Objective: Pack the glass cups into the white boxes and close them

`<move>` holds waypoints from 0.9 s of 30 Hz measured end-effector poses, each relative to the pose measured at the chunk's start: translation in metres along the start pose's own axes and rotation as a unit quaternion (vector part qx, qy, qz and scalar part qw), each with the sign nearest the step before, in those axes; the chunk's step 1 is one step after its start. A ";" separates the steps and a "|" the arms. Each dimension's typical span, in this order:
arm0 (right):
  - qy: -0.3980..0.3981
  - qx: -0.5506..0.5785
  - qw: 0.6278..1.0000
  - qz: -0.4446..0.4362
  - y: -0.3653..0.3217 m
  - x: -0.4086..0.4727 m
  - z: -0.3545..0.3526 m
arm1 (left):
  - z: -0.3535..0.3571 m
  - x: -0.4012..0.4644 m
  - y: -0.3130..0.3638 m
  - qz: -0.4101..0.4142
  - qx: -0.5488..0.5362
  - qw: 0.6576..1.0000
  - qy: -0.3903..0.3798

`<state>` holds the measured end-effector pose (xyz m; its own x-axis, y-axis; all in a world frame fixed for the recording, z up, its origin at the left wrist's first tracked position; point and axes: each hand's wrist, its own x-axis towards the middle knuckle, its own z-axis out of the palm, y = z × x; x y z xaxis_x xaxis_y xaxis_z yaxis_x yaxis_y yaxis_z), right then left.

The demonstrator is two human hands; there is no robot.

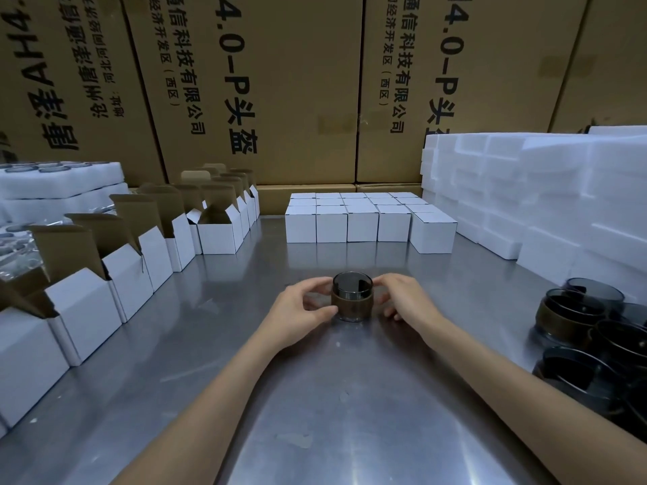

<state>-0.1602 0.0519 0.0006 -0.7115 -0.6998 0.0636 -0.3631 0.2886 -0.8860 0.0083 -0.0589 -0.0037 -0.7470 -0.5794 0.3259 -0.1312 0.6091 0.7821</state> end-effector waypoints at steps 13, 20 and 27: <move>-0.134 -0.125 0.975 -0.129 -0.001 -0.006 -0.004 | 0.000 0.002 -0.005 -0.002 -0.014 1.000 -0.011; -0.079 -0.048 0.976 -0.200 0.007 -0.016 0.000 | 0.001 -0.002 -0.001 0.026 -0.077 0.997 -0.004; -0.061 -0.049 0.960 -0.270 0.004 -0.025 0.003 | 0.001 -0.006 0.003 0.085 -0.063 0.994 -0.001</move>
<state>-0.1426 0.0686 -0.0057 -0.3298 -0.8340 0.4424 -0.7188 -0.0820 -0.6903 0.0121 -0.0532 -0.0039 -0.7530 -0.4726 0.4578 0.0796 0.6252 0.7764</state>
